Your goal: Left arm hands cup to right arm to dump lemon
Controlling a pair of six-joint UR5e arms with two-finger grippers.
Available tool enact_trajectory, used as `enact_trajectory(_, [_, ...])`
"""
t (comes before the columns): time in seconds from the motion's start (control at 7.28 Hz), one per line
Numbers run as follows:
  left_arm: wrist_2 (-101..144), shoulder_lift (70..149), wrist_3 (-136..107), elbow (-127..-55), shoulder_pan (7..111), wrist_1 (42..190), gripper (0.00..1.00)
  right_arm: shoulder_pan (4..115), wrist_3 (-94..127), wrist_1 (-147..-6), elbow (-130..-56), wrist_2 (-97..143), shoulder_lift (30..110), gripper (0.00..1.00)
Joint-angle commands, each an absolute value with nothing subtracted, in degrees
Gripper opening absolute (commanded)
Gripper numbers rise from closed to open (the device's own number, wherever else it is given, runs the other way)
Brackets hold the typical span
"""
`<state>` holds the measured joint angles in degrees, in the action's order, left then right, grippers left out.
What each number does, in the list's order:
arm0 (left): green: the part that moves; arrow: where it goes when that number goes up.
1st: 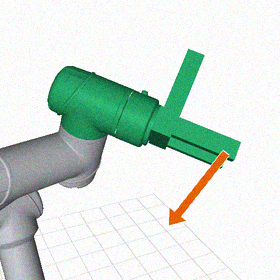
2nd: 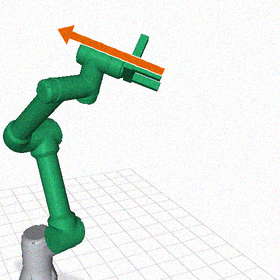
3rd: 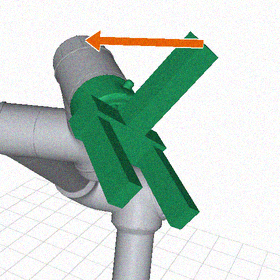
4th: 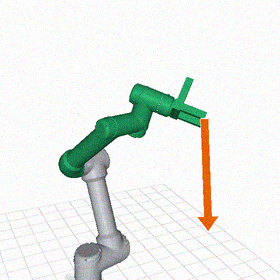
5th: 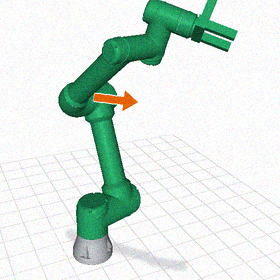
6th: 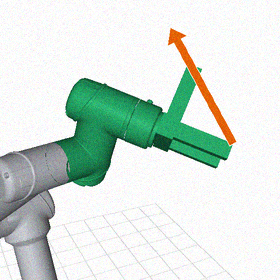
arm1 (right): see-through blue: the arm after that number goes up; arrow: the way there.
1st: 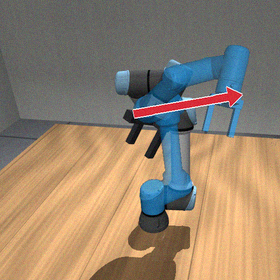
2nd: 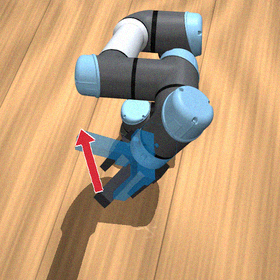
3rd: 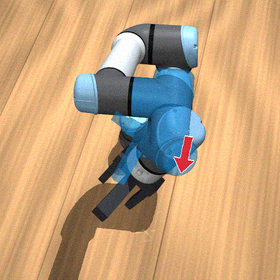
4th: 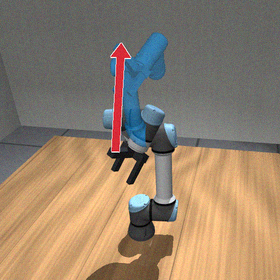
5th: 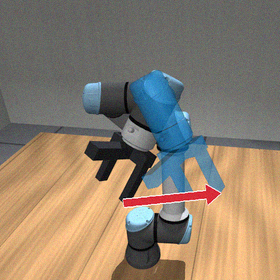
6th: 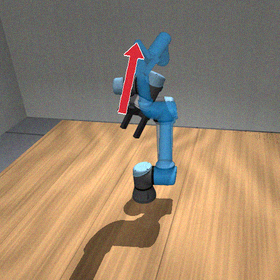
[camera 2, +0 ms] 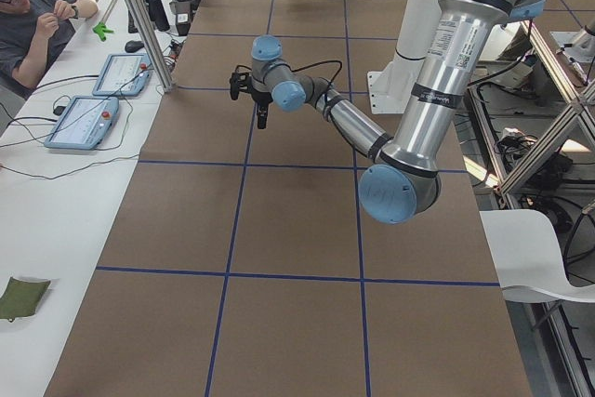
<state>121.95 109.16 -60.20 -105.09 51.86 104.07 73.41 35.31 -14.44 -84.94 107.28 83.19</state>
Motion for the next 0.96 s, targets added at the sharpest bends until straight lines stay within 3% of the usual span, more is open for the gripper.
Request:
enact_trajectory(0.0, [122.1,109.2,-60.5,-105.1,51.9,104.1,1.0,62.4,24.4,-21.8,-85.1,94.9,78.3,0.03])
enact_trajectory(0.55, [124.5,110.7,-65.6,-104.8,52.2,104.8,1.0,40.6,22.5,-37.4,-85.0,72.0,63.8,0.03])
enact_trajectory(0.82, [124.9,115.6,-74.5,-104.7,52.1,104.9,1.0,34.7,23.1,-41.7,-84.9,64.7,59.9,0.03])
